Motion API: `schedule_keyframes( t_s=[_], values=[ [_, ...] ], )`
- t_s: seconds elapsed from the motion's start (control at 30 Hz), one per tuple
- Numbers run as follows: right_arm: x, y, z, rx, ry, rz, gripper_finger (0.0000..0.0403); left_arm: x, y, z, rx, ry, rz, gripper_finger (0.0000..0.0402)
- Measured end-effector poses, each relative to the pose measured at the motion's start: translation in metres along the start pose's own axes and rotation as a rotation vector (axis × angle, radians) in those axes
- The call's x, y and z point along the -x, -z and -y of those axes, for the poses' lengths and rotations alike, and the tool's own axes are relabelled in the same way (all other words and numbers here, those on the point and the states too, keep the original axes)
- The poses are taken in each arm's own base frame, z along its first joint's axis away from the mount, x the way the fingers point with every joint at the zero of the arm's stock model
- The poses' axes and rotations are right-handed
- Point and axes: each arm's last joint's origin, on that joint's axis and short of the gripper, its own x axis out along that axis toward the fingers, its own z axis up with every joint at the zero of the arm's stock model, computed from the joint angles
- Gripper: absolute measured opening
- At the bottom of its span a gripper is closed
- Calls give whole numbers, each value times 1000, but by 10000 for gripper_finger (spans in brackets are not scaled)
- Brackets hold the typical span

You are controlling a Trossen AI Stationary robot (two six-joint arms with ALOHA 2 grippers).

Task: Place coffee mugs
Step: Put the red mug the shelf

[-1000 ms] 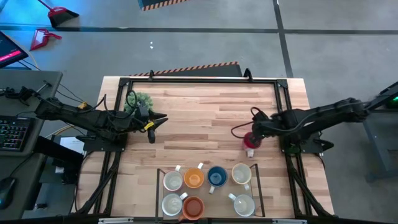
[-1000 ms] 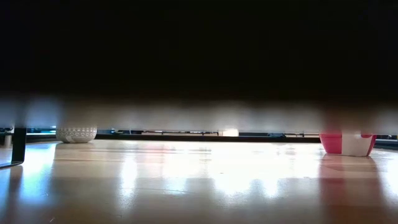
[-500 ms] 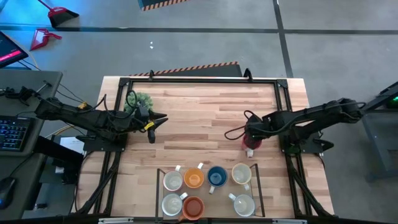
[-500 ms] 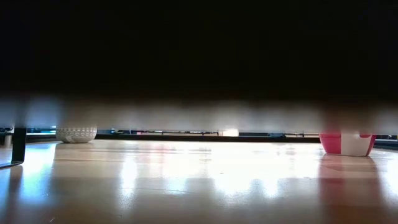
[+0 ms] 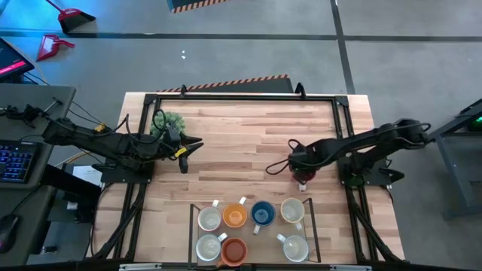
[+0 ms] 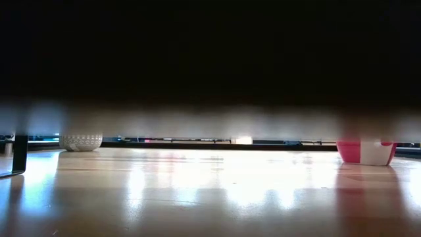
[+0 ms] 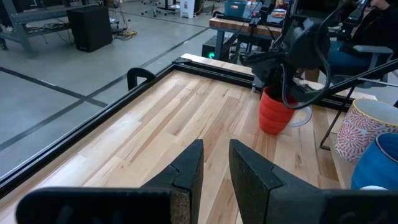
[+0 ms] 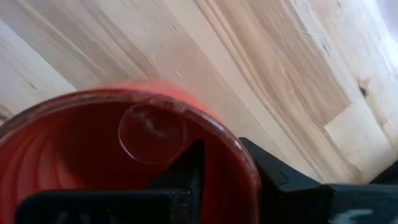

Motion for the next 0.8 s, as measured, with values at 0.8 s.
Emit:
schedule_keyframes(
  t_s=[0.8],
  values=[
    [56, -77, -2, -6, -116, 373, 0, 0, 0, 1, -1, 37, -10, 67]
  ],
)
